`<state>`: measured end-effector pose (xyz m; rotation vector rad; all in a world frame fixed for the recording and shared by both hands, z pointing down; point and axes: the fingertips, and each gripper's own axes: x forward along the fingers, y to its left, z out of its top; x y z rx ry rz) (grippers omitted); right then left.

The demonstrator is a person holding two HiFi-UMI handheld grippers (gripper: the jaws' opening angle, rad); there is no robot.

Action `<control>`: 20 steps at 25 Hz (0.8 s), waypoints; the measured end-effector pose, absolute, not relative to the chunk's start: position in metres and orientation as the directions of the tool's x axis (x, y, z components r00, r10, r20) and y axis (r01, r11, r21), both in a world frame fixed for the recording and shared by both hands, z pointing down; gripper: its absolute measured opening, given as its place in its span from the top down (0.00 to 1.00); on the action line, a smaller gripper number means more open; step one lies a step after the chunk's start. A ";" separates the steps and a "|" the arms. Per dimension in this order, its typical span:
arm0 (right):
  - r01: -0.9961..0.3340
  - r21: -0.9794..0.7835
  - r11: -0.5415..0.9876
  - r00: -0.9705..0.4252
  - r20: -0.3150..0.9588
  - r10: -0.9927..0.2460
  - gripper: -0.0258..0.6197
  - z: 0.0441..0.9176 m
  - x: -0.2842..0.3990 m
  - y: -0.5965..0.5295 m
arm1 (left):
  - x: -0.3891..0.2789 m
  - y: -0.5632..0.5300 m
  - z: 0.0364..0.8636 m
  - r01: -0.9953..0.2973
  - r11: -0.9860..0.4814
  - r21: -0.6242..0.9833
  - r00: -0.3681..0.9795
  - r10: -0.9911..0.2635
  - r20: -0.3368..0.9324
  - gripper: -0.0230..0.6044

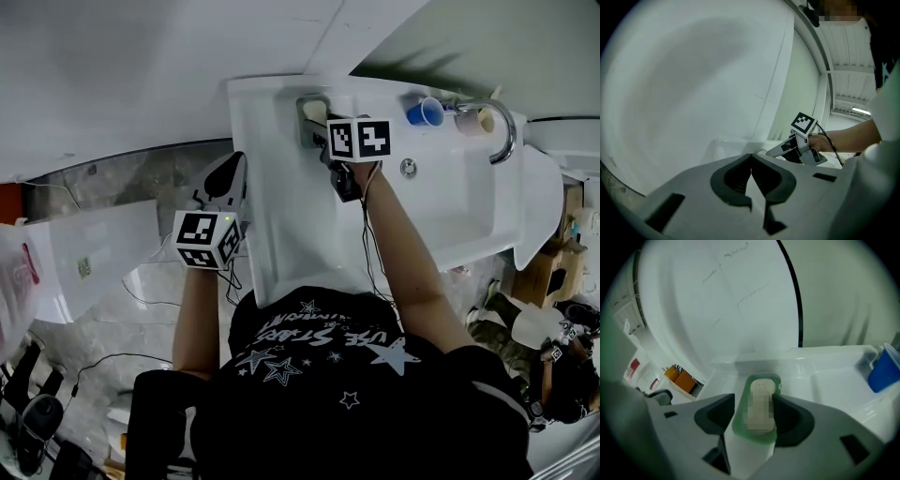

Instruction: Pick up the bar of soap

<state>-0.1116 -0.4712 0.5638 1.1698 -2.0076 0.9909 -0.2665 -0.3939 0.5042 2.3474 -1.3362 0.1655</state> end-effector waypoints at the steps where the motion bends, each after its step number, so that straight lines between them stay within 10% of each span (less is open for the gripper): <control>1: -0.898 -0.291 0.331 -0.419 0.795 -0.439 0.57 0.566 -0.112 -0.472 | -0.267 -0.395 0.505 -0.842 -0.441 0.311 0.529 -0.790 0.310 0.95; 20: -0.906 -0.053 0.421 -0.213 0.914 -0.345 0.65 0.585 -0.117 -0.478 | -0.273 -0.393 0.515 -0.838 -0.427 0.339 0.529 -0.788 0.314 0.95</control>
